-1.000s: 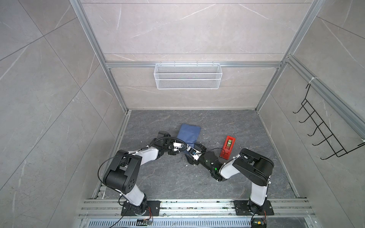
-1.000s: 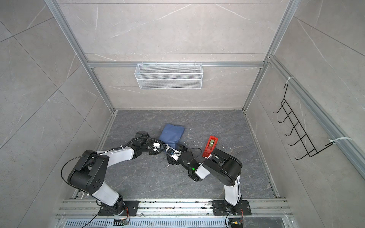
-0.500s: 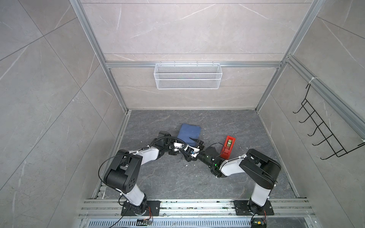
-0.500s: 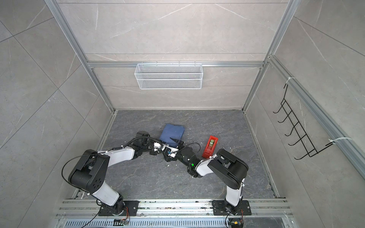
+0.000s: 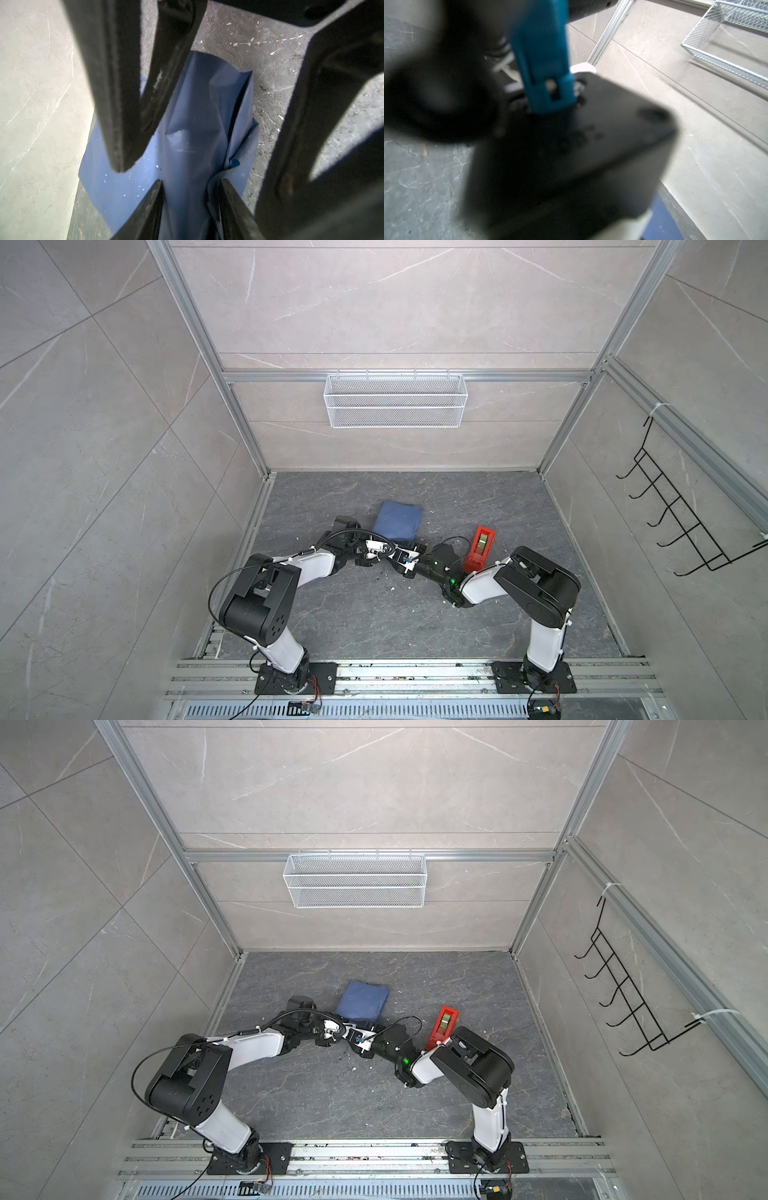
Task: Wrap a gift box in wrapping paper
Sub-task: Fifth fold the wrapping paper around the gift box.
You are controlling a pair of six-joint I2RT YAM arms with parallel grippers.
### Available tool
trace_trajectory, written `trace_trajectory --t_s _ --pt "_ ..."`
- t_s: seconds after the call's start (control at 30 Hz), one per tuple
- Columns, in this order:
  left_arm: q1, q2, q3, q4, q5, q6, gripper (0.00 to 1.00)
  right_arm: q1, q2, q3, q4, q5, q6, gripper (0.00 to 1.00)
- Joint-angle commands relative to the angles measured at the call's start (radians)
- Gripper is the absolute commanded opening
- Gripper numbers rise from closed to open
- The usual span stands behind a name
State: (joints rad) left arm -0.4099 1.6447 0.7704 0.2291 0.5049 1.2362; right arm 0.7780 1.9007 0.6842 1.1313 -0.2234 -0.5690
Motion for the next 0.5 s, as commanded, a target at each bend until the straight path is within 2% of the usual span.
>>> trace_trajectory --t_s 0.0,0.2,0.33,0.47 --pt "-0.014 0.039 -0.017 -0.132 0.015 -0.015 0.46 -0.014 -0.024 0.015 -0.238 -0.017 -0.006 0.55" --pt "-0.015 0.039 -0.016 -0.134 0.011 -0.015 0.46 -0.016 -0.085 0.022 -0.417 -0.041 -0.032 0.55" --pt "-0.014 0.05 -0.017 -0.131 0.011 0.0 0.46 -0.018 -0.112 0.018 -0.486 -0.046 -0.044 0.49" --pt "-0.014 0.045 -0.013 -0.133 0.012 -0.015 0.46 -0.08 -0.212 -0.049 -0.334 -0.095 0.126 0.48"
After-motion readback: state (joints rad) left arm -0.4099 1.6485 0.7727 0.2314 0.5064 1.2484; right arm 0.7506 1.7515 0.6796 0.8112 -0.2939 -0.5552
